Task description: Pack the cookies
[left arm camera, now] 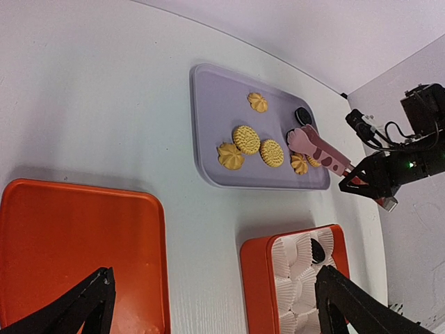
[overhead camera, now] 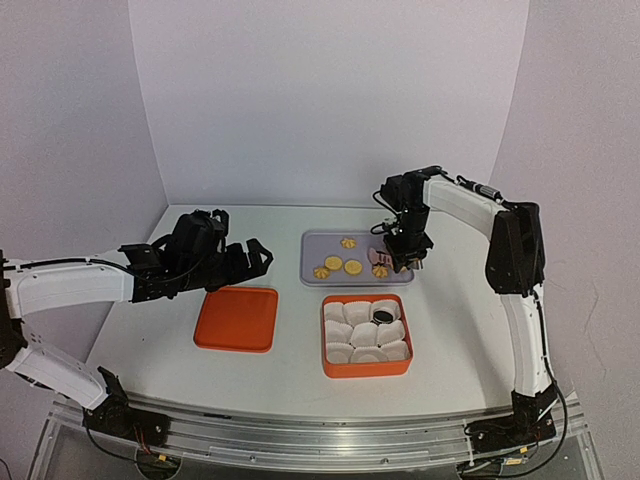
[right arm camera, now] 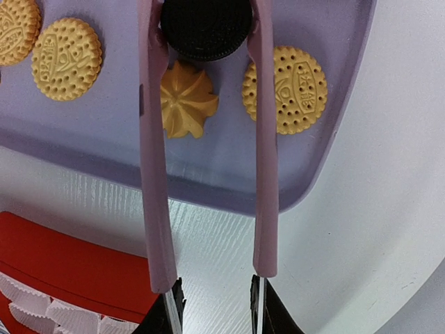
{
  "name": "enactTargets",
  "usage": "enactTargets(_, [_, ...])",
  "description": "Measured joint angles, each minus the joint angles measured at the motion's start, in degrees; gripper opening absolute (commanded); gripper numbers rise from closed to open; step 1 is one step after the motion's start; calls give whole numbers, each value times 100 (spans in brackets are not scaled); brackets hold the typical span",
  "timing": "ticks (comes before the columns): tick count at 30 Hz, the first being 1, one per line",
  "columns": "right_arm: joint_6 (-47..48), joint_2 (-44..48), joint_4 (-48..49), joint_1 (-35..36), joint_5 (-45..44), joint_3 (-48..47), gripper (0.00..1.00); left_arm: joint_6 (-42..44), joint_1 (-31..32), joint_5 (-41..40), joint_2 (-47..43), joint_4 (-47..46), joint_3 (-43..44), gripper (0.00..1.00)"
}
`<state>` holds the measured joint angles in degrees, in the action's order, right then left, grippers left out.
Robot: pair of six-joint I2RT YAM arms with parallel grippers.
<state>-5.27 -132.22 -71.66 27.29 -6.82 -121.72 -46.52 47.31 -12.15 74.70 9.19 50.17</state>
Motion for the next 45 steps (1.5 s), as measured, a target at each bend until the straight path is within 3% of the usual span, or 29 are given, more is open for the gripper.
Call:
enactTargets(14, [152,143,-31,18,171,35,19,3,0,3,-2,-18,-8,100])
enactTargets(23, [229,2386,-2,857,213,1641,19,8,0,15,-2,-89,-44,100])
enactTargets(29, [63,3402,-34,1500,781,2752,18,23,0,37,30,-174,-44,100])
enactTargets(36, [-134,3527,13,1657,1079,3533,18,22,0,62,72,-184,-44,100])
enactTargets(45, [-199,3433,341,1718,1158,3620,18,20,0,110,130,-183,-44,100])
